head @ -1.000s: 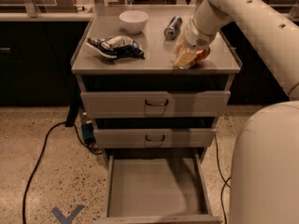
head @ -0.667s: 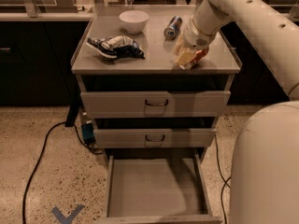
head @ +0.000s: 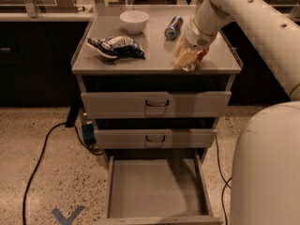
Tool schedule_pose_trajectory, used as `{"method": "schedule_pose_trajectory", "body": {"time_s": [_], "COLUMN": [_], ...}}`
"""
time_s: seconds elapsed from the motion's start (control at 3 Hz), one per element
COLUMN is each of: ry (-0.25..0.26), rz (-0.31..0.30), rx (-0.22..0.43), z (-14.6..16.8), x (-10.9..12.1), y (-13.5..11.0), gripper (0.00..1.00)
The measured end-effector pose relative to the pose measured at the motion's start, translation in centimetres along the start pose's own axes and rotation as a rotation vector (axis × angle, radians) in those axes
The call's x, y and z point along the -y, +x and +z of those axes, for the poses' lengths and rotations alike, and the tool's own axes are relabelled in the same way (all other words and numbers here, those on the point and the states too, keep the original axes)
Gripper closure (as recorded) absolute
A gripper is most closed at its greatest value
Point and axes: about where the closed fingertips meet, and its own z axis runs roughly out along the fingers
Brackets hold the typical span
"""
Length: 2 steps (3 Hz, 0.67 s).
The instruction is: Place coke can into bottom drawer
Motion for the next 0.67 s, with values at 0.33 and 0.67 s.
{"method": "schedule_pose_trajectory", "body": {"time_s": [0.33, 0.67], "ry": [0.000, -0.002], "rz": [0.000, 0.003], "rx": [0.000, -0.004], "z": [0.00, 0.18], "x": [0.00, -0.01], "y": [0.00, 0.13], "gripper": [0.11, 0.00]}}
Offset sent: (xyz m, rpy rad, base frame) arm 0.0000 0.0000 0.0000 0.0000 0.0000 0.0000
